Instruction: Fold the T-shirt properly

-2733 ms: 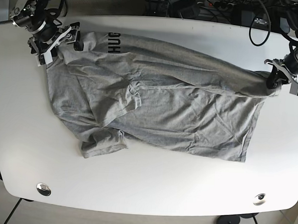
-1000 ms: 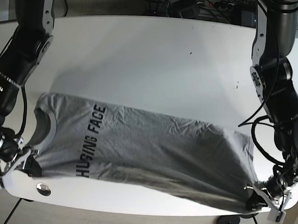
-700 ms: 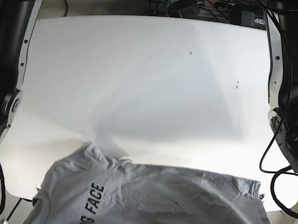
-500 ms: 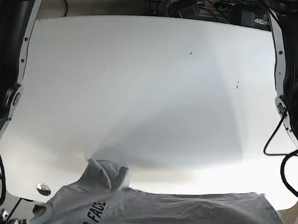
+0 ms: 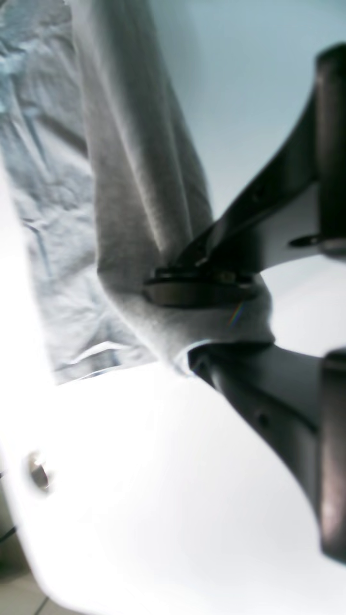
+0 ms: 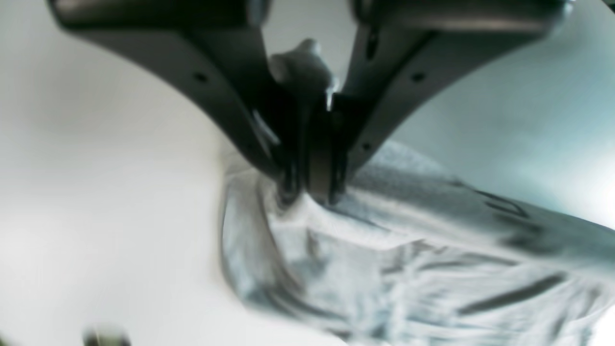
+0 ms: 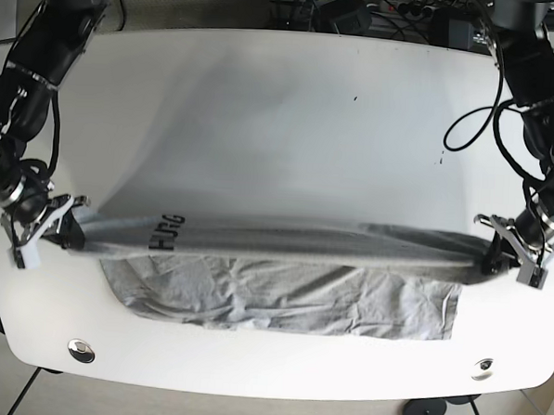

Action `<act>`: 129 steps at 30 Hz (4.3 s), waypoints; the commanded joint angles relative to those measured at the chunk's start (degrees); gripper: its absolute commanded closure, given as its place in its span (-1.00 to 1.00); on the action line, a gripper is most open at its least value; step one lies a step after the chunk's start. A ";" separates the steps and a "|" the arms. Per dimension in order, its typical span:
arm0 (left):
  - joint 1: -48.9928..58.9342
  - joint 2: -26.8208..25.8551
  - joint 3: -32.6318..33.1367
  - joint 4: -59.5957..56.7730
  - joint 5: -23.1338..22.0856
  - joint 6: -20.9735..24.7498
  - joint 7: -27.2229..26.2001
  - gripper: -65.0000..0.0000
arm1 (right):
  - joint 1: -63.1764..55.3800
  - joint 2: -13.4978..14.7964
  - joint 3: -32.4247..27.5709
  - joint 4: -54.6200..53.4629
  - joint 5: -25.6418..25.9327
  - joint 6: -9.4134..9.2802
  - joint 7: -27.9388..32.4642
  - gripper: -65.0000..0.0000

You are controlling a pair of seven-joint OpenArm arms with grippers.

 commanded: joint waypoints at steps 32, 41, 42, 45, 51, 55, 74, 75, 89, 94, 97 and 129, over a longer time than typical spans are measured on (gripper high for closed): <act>25.92 -2.00 -7.38 4.41 0.91 0.12 -1.82 0.63 | -39.69 -6.26 8.39 10.24 -4.17 6.81 1.89 0.94; 26.01 -2.00 -10.98 6.96 4.69 0.12 -1.82 -0.12 | -43.47 -6.26 11.38 11.56 -0.75 6.81 1.89 -0.80; 26.01 -1.91 -12.39 8.19 4.69 0.12 -1.82 -0.12 | -43.91 -6.26 12.17 11.64 1.28 6.81 1.89 -0.85; 25.74 -1.91 -16.17 9.86 4.69 0.12 -1.73 -0.12 | -43.91 -5.82 14.54 11.56 8.31 6.81 1.89 -0.86; 23.37 -1.91 -15.64 11.09 4.69 0.12 4.78 -0.12 | -40.39 -5.91 12.17 11.47 10.68 6.81 0.31 -0.86; 23.28 1.08 -13.97 11.09 4.78 0.12 5.57 -0.12 | -39.16 -6.17 10.59 11.47 10.68 6.81 -0.13 -0.86; 23.19 9.78 -5.62 4.15 21.57 0.12 -7.00 0.78 | -31.34 -12.68 6.98 3.38 -15.25 6.81 0.40 0.75; 23.19 9.78 -7.73 2.48 21.57 0.12 -7.00 0.77 | -29.67 -12.59 6.90 1.18 -16.57 6.81 0.40 0.75; 35.68 14.88 -16.08 6.87 21.48 0.12 -6.74 0.77 | -26.41 -10.04 -1.19 8.13 -21.93 6.81 -2.24 0.75; 36.47 15.58 -16.35 9.95 21.48 0.12 -6.74 0.76 | -31.95 -9.69 -1.02 11.12 -20.09 6.81 -1.18 0.75; 36.20 15.14 -16.26 9.95 21.48 0.12 -6.74 0.76 | -33.89 -9.60 -0.84 11.47 -19.56 6.81 0.05 0.75; 35.32 12.33 -16.00 13.20 21.39 0.12 -4.54 0.30 | -41.09 -11.80 10.32 10.06 -15.69 6.81 6.99 0.70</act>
